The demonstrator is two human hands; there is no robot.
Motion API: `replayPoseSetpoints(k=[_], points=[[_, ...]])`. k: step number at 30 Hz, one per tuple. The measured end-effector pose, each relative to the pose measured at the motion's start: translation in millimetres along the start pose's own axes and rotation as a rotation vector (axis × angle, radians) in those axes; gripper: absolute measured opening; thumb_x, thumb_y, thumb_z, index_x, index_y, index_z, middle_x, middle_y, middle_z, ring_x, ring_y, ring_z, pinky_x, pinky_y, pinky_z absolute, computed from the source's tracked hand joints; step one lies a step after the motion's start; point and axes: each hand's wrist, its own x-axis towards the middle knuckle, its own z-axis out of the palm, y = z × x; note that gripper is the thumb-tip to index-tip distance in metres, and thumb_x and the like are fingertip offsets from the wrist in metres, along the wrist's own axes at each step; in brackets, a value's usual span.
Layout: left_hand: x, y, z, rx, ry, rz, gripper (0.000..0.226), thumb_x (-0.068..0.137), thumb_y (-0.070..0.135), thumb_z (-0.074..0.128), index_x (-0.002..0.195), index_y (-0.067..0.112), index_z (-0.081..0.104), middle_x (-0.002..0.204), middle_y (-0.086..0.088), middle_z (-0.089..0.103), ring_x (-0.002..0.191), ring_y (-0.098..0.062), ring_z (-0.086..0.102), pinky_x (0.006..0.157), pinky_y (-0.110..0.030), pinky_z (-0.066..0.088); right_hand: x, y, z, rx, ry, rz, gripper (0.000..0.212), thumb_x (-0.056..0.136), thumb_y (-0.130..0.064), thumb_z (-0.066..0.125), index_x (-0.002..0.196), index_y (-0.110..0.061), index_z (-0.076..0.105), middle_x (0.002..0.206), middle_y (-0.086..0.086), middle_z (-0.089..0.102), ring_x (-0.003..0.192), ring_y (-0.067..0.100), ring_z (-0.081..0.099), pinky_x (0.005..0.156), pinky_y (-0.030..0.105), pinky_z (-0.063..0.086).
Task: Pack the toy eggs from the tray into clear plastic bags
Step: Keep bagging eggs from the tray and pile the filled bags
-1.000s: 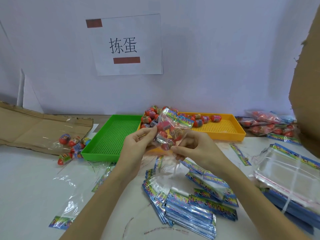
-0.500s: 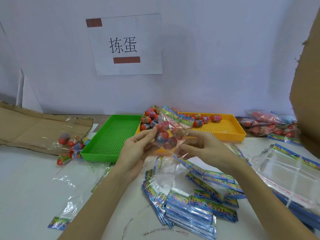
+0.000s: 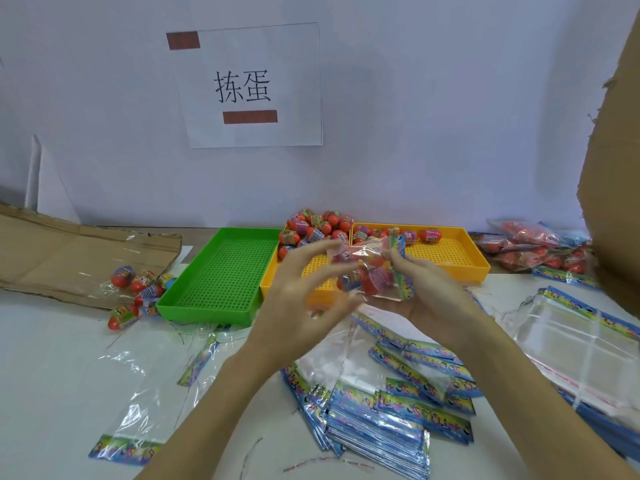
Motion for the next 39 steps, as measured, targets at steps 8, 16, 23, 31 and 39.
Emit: replayPoseSetpoints(k=[8,16,23,31,39], points=[[3.0,-0.7,-5.6,-0.753,-0.144,-0.796,0.043,0.094,0.037,0.073,0.122,0.005,0.067,0.079,-0.021,0.075,0.069,-0.027,0.072,0.061,-0.031,0.056,-2.6,10.3,13.4,-0.397,0.018,-0.251,0.056,0.109,-0.046,0.040,0.108,0.000,0.072,0.101,0.027,0.074,0.096,0.039,0.074,0.076,0.042,0.065],[5.2,-8.5,-14.2,-0.731,-0.019,-0.792,0.046,0.084,0.040,0.079,0.117,0.010,0.069,0.069,-0.015,0.068,0.061,-0.026,0.068,0.057,-0.031,0.055,-0.6,6.1,1.3,-0.483,-0.106,-0.139,0.071,0.103,-0.054,0.050,0.115,0.016,0.053,0.109,0.047,0.053,0.078,0.041,0.077,0.048,0.042,0.060],[5.3,-4.3,-8.4,-0.667,-0.073,-0.782,0.045,0.091,0.051,0.066,0.125,0.022,0.067,0.094,-0.007,0.078,0.072,-0.035,0.075,0.062,-0.033,0.062,-5.7,-15.2,-16.8,-0.306,0.075,-0.117,0.035,0.099,-0.033,0.065,0.107,0.001,0.072,0.101,0.015,0.079,0.085,0.023,0.078,0.062,0.022,0.057],[-1.7,10.0,-2.0,-0.402,-0.349,-0.455,0.023,0.088,0.045,0.073,0.109,0.038,0.078,0.112,0.014,0.076,0.103,-0.005,0.071,0.089,-0.024,0.058,-4.8,-38.6,-57.2,0.119,0.379,-0.156,0.050,0.100,0.000,0.060,0.144,0.014,0.040,0.148,0.027,0.050,0.115,0.022,0.068,0.103,0.032,0.055],[-18.1,20.5,23.0,0.018,-0.694,-0.008,0.052,0.106,0.060,0.045,0.156,0.048,0.039,0.154,0.032,0.044,0.145,0.016,0.026,0.121,-0.016,0.012,-8.6,-23.3,-31.1,-0.285,0.235,-0.075,0.024,0.108,-0.002,0.049,0.124,0.005,0.065,0.113,0.021,0.075,0.099,0.028,0.077,0.091,0.036,0.061]])
